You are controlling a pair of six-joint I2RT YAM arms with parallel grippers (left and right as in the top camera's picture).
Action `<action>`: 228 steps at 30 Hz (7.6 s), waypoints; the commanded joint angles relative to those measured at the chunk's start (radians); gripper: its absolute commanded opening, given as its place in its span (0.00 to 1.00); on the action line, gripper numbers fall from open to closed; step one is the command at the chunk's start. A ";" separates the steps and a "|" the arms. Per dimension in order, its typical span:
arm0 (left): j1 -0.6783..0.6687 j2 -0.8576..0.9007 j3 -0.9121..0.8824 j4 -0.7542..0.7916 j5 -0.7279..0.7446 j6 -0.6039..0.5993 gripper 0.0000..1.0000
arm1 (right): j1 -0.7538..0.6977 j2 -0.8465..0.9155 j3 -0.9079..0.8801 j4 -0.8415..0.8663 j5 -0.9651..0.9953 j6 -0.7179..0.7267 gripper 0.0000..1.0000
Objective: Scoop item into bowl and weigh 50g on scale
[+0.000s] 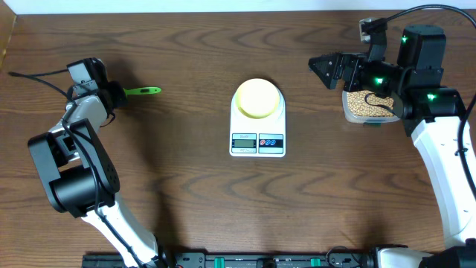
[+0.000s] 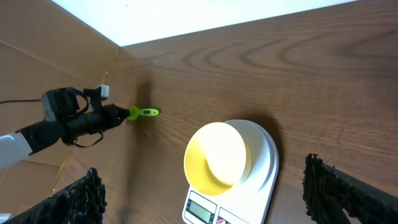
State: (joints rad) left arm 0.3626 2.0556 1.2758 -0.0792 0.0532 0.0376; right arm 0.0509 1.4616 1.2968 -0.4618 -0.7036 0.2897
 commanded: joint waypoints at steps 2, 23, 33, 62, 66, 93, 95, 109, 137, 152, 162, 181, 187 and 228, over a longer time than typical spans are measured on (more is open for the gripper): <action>-0.006 -0.014 0.021 -0.037 0.098 -0.098 0.07 | 0.008 -0.015 0.021 -0.003 -0.014 0.031 0.99; -0.301 -0.552 0.026 -0.360 0.591 -0.370 0.07 | 0.064 -0.015 0.021 0.087 -0.283 0.232 0.84; -0.525 -0.554 0.026 -0.305 0.631 -0.418 0.07 | 0.121 -0.015 0.021 0.097 -0.329 0.229 0.75; -0.650 -0.554 0.026 -0.161 0.644 -0.481 0.07 | 0.147 -0.012 0.018 0.042 -0.331 0.229 0.01; -0.650 -0.554 0.026 -0.153 0.655 -0.481 0.17 | 0.147 -0.010 0.018 -0.003 -0.249 0.229 0.01; -0.853 -0.697 0.016 -0.760 0.204 -0.059 0.63 | 0.068 -0.010 0.247 -0.666 0.789 0.031 0.01; -0.888 -0.684 0.010 -0.758 0.229 -0.041 0.63 | 0.068 -0.010 0.247 -0.681 0.811 0.031 0.01; -1.040 -0.320 0.005 -0.609 0.234 -0.030 0.63 | 0.068 -0.008 0.246 -0.713 0.837 0.031 0.01; -1.045 -0.108 -0.005 -0.486 0.143 -0.019 0.63 | 0.068 -0.008 0.246 -0.725 0.884 0.023 0.01; -1.062 -0.108 -0.047 -0.475 0.148 -0.019 0.63 | 0.066 -0.008 0.246 -0.723 0.890 0.023 0.01; -1.110 -0.094 -0.109 -0.447 0.135 -0.026 0.63 | 0.067 -0.008 0.246 -0.722 0.896 0.024 0.01; -1.056 -0.608 -0.004 -0.622 -0.098 -0.072 0.91 | 0.049 -0.008 0.246 -0.703 0.922 0.023 0.01; -1.054 -0.761 -0.004 -0.651 -0.100 -0.072 0.98 | 0.039 -0.008 0.244 -0.706 0.923 0.009 0.01; -1.053 -0.868 -0.005 -0.770 -0.171 -0.072 0.98 | -0.070 0.222 -0.056 -0.286 0.848 -0.082 0.01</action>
State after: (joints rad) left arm -0.6952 1.1931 1.2648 -0.8482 -0.1043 -0.0269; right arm -0.0154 1.6547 1.2476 -0.7509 0.1856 0.2241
